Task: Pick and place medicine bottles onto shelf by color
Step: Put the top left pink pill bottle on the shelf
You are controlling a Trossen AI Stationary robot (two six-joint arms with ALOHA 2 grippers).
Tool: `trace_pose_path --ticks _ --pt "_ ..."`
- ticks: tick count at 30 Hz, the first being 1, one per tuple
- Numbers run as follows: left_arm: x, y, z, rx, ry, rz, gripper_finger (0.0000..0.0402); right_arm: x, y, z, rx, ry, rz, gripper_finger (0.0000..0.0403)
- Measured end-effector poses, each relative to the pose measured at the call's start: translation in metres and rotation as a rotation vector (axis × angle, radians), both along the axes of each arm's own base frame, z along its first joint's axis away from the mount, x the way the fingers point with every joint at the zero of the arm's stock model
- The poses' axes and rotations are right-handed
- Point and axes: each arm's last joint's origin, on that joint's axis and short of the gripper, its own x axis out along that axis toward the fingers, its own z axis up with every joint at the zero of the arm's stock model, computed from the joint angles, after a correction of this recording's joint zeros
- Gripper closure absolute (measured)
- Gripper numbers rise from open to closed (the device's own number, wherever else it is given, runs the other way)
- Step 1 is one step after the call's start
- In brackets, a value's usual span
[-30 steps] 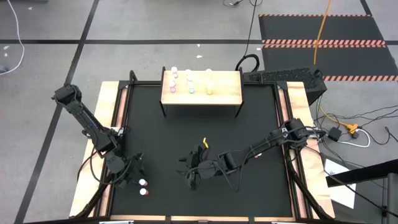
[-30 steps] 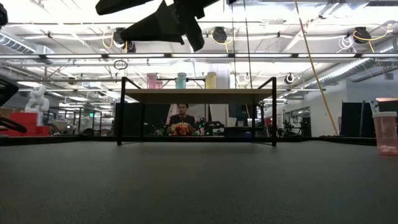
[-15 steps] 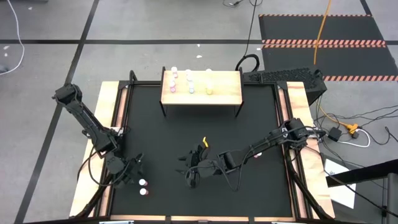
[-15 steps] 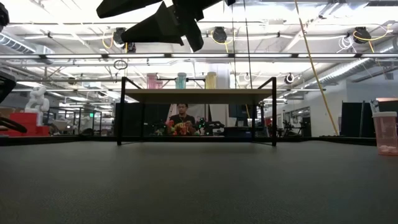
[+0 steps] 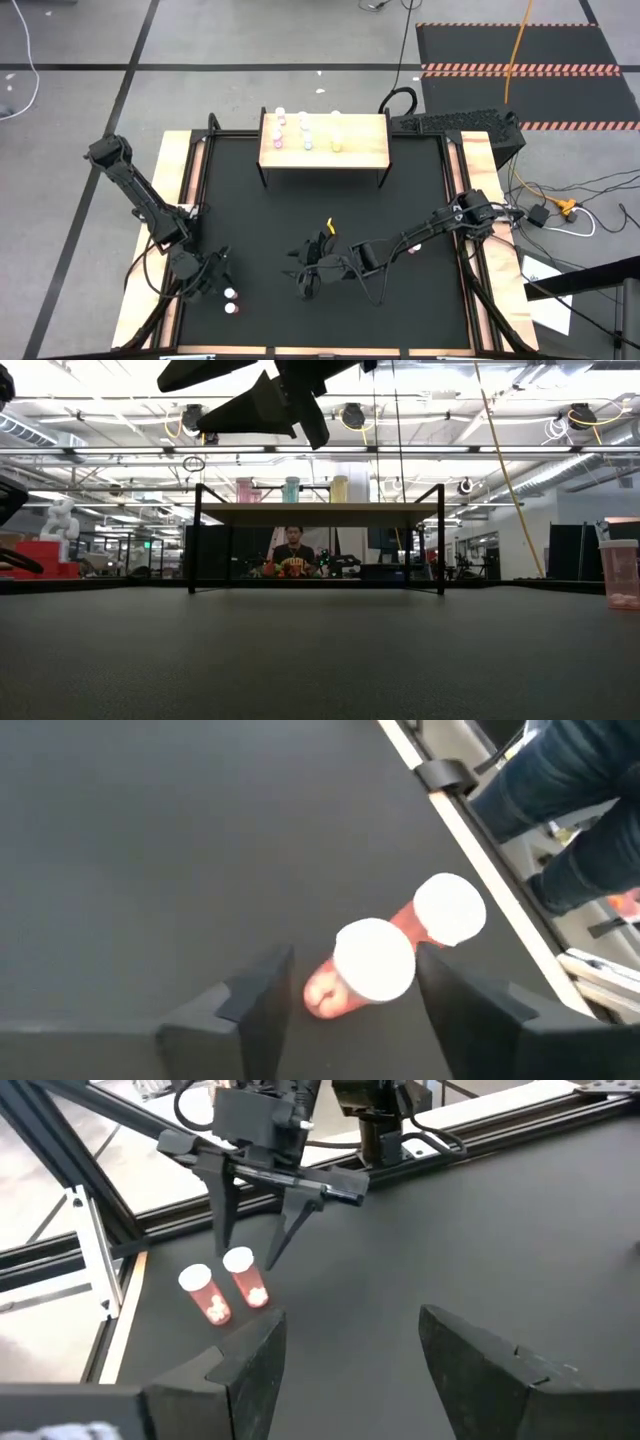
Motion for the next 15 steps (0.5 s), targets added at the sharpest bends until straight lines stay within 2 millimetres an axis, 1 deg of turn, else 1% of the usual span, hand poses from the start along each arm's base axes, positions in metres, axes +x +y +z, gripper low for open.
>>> trace_pose_path --ticks 3,7,10,15 --pt "0.0 -0.002 0.002 -0.005 -0.028 -0.036 0.0163 0.0 0.0 0.0 0.0 0.0 0.0 0.0179" --pt "0.001 -0.004 0.001 0.028 -0.061 -0.074 0.0157 0.0 0.0 0.0 0.001 0.0 0.001 0.0179" --pt "0.003 -0.006 -0.002 0.055 -0.071 -0.093 0.0166 0.0 0.001 0.0 0.017 -0.002 -0.005 0.0179" --pt "0.007 -0.011 -0.007 0.082 -0.097 -0.121 0.0198 -0.001 0.002 0.0 0.041 -0.004 -0.011 0.0179"
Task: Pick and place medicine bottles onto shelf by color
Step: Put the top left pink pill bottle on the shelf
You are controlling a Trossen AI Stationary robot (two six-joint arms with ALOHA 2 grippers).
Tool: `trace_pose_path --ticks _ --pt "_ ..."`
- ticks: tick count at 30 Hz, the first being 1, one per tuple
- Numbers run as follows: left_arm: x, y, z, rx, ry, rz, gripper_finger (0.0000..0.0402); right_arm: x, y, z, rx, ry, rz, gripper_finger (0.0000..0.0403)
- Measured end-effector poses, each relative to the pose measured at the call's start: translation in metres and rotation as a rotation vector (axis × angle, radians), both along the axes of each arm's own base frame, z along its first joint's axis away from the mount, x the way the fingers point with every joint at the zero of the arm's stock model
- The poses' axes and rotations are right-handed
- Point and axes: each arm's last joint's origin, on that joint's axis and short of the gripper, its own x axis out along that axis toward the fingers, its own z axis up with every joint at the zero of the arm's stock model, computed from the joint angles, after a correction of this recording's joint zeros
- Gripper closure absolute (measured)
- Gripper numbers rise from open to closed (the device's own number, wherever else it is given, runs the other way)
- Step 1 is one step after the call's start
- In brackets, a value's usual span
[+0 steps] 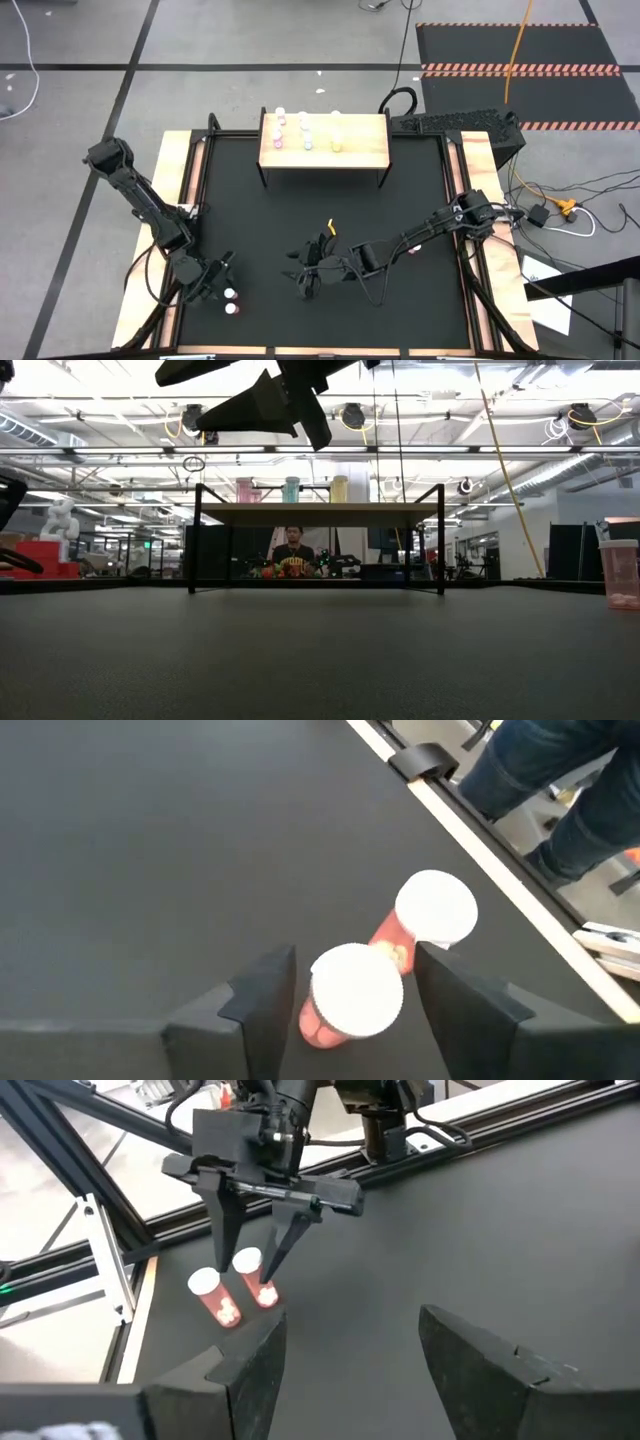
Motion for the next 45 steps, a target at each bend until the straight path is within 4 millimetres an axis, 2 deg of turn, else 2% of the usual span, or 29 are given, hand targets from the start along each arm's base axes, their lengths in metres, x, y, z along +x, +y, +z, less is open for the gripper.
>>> trace_pose_path --ticks 9,12,17,22,27,31,38,45 --pt "0.001 -0.002 -0.007 0.022 0.036 0.011 0.0291 -0.001 0.004 -0.001 0.017 0.014 0.027 0.0179" --pt "0.001 -0.002 -0.007 -0.001 0.053 0.034 0.0308 -0.002 0.003 -0.001 0.016 0.016 0.027 0.0179" --pt "0.005 0.001 -0.006 -0.077 0.098 0.169 0.0291 -0.002 0.003 0.001 0.013 0.013 0.028 0.0179" --pt "0.014 0.0 0.003 -0.119 0.047 0.197 0.0274 -0.005 -0.001 0.015 0.001 -0.017 0.03 0.0179" --pt "0.028 0.002 0.016 -0.023 -0.096 0.207 0.0291 -0.008 -0.007 0.032 -0.021 -0.052 0.03 0.0179" --pt "0.038 0.012 0.017 0.094 -0.18 0.238 0.0298 -0.012 -0.009 0.041 -0.035 -0.056 0.03 0.0179" --pt "0.064 0.035 0.005 0.222 -0.206 0.328 0.0275 -0.019 -0.012 0.033 -0.032 0.066 -0.011 0.0179" --pt "0.088 0.047 -0.007 0.155 -0.209 0.394 0.0271 -0.021 -0.013 0.03 0.017 0.094 -0.042 0.0179"
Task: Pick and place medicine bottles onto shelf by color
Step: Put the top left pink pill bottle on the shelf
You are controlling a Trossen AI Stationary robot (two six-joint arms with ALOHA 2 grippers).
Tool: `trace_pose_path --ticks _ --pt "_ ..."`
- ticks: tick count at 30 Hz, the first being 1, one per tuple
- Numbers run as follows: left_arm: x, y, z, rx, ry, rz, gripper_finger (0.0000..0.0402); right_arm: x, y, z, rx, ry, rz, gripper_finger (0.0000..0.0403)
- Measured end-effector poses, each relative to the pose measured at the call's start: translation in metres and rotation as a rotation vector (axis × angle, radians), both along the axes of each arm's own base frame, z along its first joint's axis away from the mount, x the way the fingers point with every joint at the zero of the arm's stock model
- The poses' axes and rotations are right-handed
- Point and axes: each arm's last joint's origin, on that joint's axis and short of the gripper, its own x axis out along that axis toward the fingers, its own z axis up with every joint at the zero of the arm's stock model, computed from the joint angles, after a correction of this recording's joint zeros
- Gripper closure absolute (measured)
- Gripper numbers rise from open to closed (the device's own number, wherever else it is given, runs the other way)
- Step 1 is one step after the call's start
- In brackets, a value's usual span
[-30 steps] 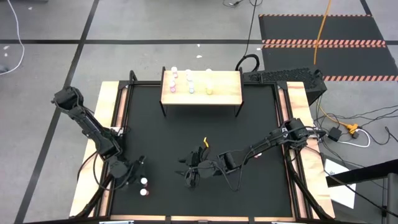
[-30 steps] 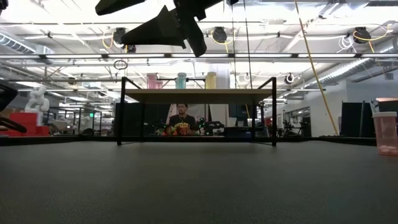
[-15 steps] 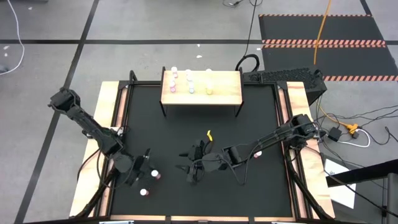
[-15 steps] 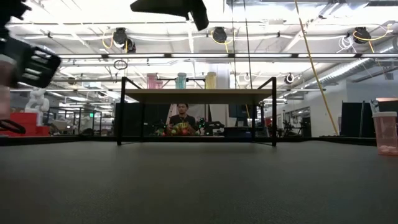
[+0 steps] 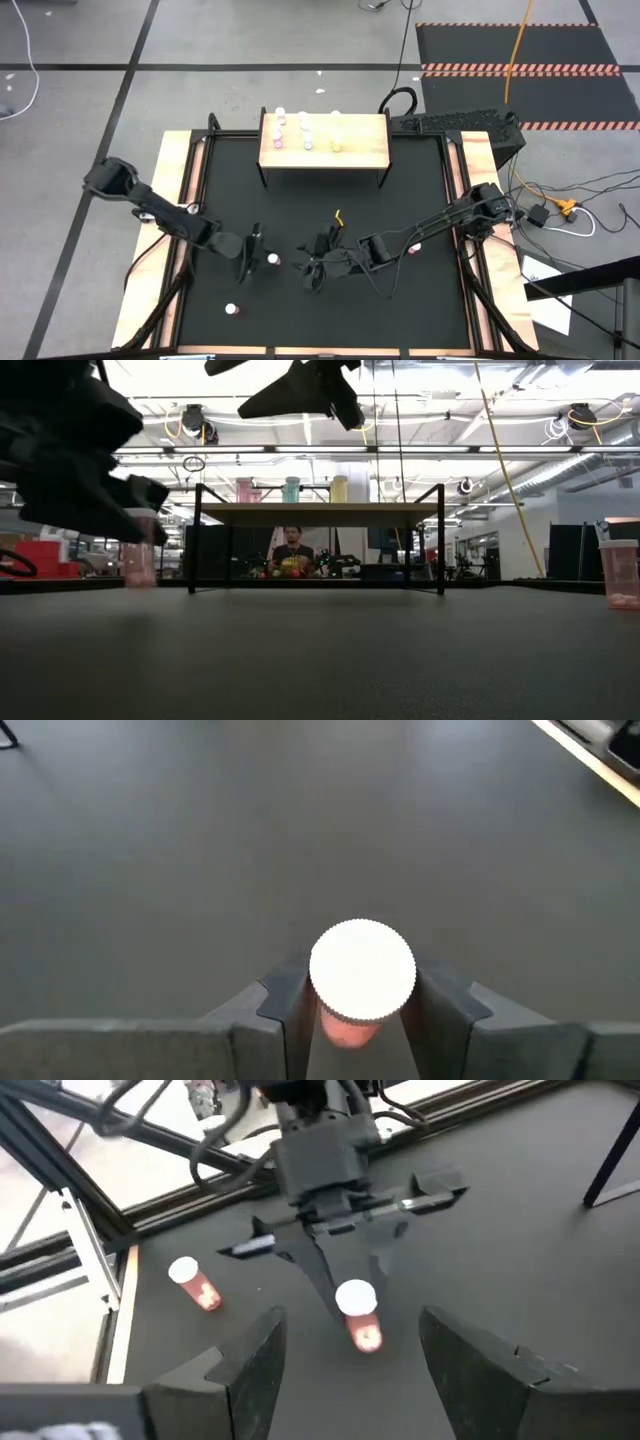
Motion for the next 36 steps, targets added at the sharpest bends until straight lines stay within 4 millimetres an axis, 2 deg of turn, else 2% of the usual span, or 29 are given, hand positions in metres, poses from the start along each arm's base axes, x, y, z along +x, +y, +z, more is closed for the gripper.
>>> trace_pose_path --ticks 6,11,16,19,24,27,31,36 --pt "0.009 0.001 0.002 -0.019 0.013 0.033 0.0257 0.003 -0.006 -0.004 0.08 -0.002 -0.06 0.0179" --pt "0.016 0.003 0.002 0.0 0.016 0.04 0.0203 0.002 -0.015 -0.016 0.073 0.028 -0.081 0.0179" --pt "0.017 0.004 0.001 -0.011 0.031 0.031 0.0154 0.003 -0.017 -0.017 0.072 0.032 -0.05 0.0179" --pt "0.018 0.002 0.017 -0.051 -0.031 0.009 0.0136 0.008 -0.018 -0.018 0.063 0.002 0.007 0.0179" --pt "0.017 0.001 0.058 -0.092 -0.094 -0.016 0.0118 0.025 -0.025 -0.034 -0.017 -0.044 0.096 0.0179" --pt "0.006 0.003 0.078 -0.058 -0.011 -0.032 0.0109 0.036 -0.032 -0.034 -0.085 -0.082 0.133 0.0178" --pt "-0.013 0.008 0.098 -0.018 0.134 -0.011 0.0103 0.049 -0.045 -0.048 -0.189 -0.099 0.2 0.0157" --pt "-0.028 0.017 0.125 -0.127 0.198 0.159 0.0103 0.064 -0.065 -0.068 -0.171 -0.117 0.219 0.0107"
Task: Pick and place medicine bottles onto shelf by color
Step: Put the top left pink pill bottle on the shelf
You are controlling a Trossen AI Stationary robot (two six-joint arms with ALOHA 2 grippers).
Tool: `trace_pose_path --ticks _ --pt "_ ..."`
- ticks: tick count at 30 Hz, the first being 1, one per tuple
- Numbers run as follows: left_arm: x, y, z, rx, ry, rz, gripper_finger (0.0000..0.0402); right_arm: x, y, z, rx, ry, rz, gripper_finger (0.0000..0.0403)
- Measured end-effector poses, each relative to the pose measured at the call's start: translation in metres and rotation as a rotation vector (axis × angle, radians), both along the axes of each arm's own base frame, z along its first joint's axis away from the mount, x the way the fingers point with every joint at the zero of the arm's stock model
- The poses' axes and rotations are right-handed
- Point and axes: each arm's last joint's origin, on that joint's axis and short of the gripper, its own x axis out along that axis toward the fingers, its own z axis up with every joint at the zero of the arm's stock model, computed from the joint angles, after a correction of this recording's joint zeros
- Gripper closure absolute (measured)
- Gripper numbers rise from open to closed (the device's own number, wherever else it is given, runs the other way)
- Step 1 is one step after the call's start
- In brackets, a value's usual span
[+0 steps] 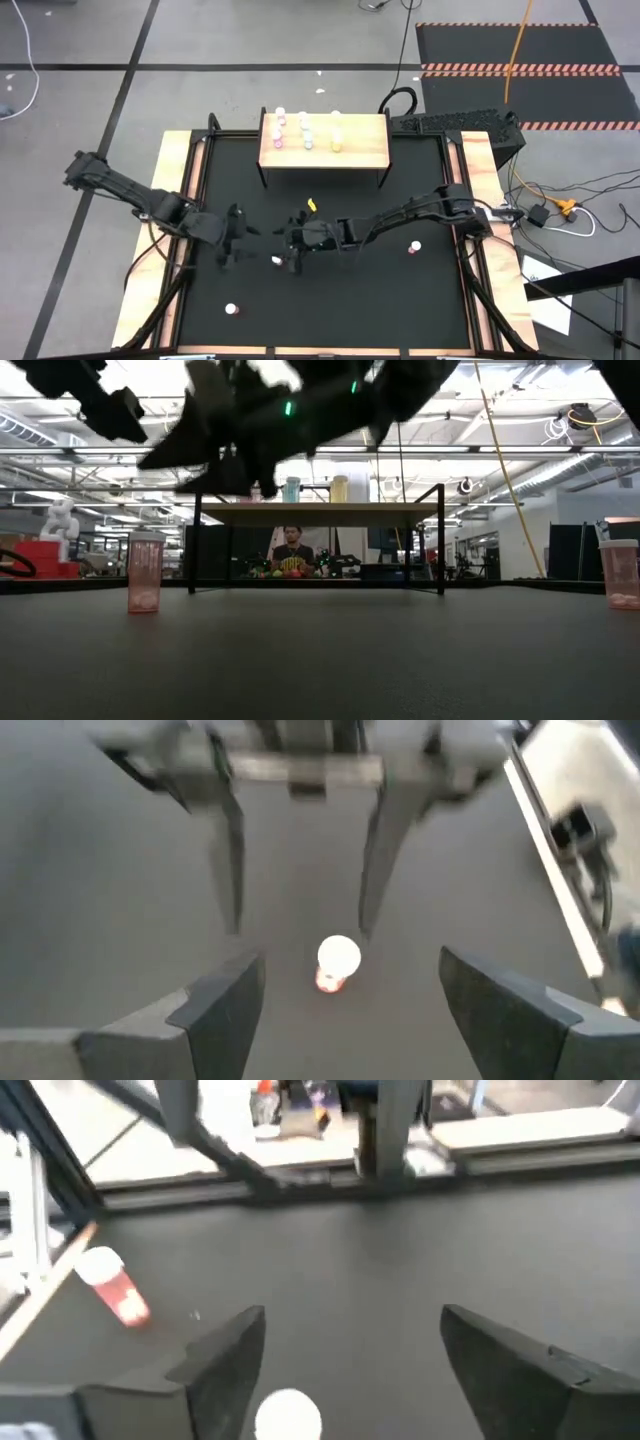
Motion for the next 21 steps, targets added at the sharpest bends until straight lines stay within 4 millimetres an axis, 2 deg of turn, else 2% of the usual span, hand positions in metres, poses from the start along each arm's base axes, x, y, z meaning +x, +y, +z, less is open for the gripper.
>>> trace_pose_path --ticks 4,6,13,21 --pt "-0.008 0.005 0.015 -0.032 -0.008 0.097 0.0103 0.006 -0.008 -0.029 0.016 0.07 0.04 0.0087" --pt "-0.011 0.007 0.018 -0.037 -0.019 0.117 0.0103 0.008 -0.007 -0.035 0.043 0.066 0.105 0.0087" --pt "-0.013 0.008 0.018 -0.05 -0.013 0.152 0.0103 0.008 -0.003 -0.039 -0.003 0.065 0.18 0.0089" --pt "-0.013 0.008 0.017 -0.032 -0.013 0.138 0.0103 0.009 -0.01 -0.046 0.001 0.094 0.25 0.009"
